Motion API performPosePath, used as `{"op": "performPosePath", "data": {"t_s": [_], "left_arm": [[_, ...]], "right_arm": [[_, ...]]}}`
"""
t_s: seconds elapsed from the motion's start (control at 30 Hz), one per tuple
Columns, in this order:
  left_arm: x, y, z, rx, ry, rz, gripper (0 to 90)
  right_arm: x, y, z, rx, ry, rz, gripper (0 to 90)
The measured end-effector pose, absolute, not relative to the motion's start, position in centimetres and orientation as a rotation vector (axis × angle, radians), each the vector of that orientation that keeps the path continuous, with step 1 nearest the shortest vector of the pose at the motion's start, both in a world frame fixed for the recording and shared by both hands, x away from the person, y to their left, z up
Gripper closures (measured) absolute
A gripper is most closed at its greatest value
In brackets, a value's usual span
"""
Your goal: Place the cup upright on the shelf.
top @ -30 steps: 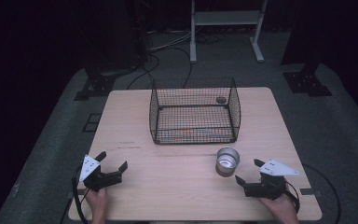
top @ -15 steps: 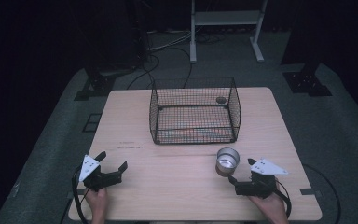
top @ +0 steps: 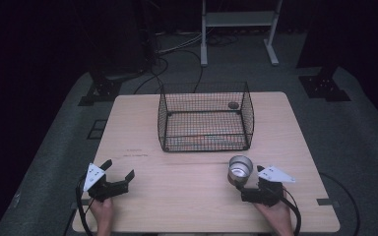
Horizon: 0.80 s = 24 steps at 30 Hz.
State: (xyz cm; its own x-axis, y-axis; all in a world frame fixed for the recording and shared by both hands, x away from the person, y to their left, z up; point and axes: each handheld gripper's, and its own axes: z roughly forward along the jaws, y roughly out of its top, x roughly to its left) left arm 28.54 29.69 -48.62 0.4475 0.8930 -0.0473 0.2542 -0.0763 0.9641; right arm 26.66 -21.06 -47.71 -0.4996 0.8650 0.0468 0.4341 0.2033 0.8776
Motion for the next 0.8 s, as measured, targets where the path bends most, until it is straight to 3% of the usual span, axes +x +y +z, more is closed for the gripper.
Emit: {"op": "performPosePath", "data": {"t_s": [0.63,0.77,0.8], "left_arm": [[28.6,29.7,-48.6,1.596,1.026,0.725,0.0],[28.5,29.8,-48.6,1.595,1.027,0.724,0.0],[28.5,29.7,-48.6,1.593,1.027,0.724,0.0]], "right_arm": [[28.2,-19.1,-47.8,1.184,2.018,1.173,3.1],[28.6,-18.9,-47.8,1.177,2.025,1.157,7.0],[28.7,-18.9,-47.8,1.184,2.026,1.146,11.6]]}}
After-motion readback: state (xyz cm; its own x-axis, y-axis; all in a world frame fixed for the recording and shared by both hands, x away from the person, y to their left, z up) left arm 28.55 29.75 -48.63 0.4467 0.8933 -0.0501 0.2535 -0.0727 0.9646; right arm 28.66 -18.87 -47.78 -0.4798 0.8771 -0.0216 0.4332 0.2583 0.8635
